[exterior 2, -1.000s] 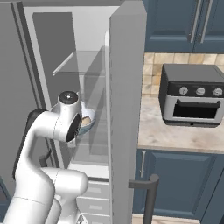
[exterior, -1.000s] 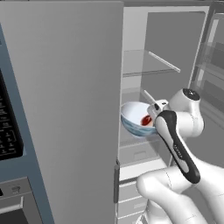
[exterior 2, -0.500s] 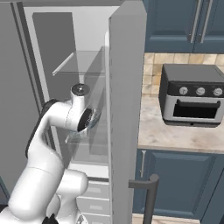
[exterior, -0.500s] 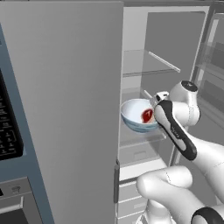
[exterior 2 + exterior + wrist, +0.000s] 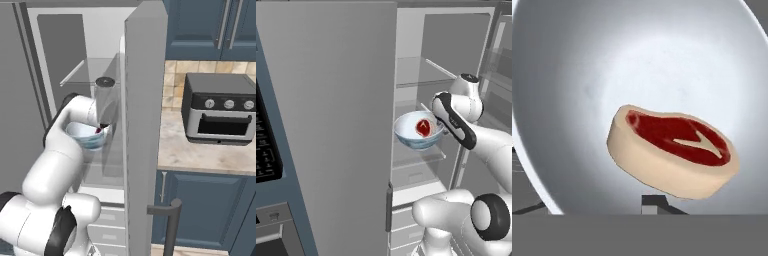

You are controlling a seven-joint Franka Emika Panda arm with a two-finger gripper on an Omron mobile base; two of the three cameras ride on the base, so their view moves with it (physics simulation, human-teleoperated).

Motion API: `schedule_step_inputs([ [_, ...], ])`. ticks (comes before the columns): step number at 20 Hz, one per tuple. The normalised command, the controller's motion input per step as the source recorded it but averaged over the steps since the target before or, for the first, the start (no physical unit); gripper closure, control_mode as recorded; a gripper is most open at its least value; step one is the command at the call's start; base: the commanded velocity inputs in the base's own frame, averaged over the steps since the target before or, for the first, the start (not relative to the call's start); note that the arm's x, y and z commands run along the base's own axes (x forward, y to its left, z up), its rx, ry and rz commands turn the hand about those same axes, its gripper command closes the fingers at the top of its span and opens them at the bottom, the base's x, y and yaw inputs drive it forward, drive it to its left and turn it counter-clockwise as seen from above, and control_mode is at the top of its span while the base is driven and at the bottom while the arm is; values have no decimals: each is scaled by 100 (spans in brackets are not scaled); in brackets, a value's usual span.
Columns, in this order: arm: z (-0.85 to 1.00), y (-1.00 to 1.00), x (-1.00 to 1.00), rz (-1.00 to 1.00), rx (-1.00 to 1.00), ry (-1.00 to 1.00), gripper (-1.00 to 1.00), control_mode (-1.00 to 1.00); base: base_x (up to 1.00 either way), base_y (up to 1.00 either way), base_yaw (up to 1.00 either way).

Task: Place one of the steaks on the plate and the other in the bowl. Then place the bowl in the fridge.

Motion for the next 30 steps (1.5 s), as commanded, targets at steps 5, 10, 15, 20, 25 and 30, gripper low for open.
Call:
schedule_step_inputs([
  [5, 0, -8, -5, -7, 1, -1, 100, -100, 0, 0, 0],
  [10, 0, -21, -59, -13, 9, -32, 100, -100, 0, 0, 0],
  [15, 0, 0, -6, -14, 2, -24, 100, -100, 0, 0, 0],
  [20, -1, 3, 59, -13, 0, -4, 100, -100, 0, 0, 0],
  [25, -18, 20, 83, -12, 0, 0, 100, -100, 0, 0, 0],
  [30, -17, 8, 70, -7, 4, 0, 100, -100, 0, 0, 0],
])
